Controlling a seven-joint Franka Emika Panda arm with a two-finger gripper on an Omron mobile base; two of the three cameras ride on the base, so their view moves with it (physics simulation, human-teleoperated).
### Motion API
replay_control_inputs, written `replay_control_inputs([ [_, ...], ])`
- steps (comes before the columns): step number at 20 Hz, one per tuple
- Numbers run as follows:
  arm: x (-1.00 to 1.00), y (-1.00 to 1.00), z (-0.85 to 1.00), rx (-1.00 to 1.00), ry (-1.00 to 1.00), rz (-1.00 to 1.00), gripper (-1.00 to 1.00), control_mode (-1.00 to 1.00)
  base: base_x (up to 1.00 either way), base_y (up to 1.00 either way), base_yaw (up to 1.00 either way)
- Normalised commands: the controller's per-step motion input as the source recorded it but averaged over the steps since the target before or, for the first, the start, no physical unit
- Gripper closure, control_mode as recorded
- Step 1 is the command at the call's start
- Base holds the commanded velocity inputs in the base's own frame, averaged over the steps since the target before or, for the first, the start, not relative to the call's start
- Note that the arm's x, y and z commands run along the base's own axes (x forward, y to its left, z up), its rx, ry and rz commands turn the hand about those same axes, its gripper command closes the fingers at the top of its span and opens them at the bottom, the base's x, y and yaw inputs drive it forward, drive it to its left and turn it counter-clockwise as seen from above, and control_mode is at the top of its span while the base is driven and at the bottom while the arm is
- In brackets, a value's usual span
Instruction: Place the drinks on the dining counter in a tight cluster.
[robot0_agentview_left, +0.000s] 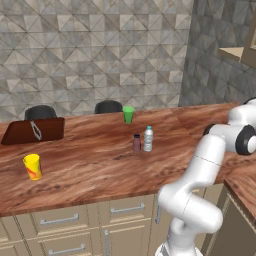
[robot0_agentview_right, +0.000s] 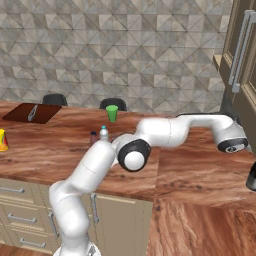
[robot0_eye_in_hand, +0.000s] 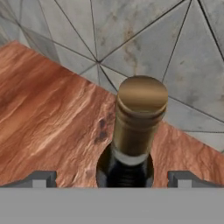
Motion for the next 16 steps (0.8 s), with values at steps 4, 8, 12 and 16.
replay_control_inputs([
  [4, 0.16, -0.04, -0.17, 0.00, 0.01, 0.00, -1.00, -1.00, 0.00, 0.00, 0.00],
  [8, 0.09, -0.20, -0.07, 0.00, 0.05, 0.00, -1.00, -1.00, 0.00, 0.00, 0.00],
  [12, 0.08, -0.21, -0.10, 0.00, 0.06, 0.00, -1.00, -1.00, 0.00, 0.00, 0.00],
  [16, 0.11, -0.20, -0.02, 0.00, 0.04, 0.00, -1.00, -1.00, 0.00, 0.00, 0.00],
])
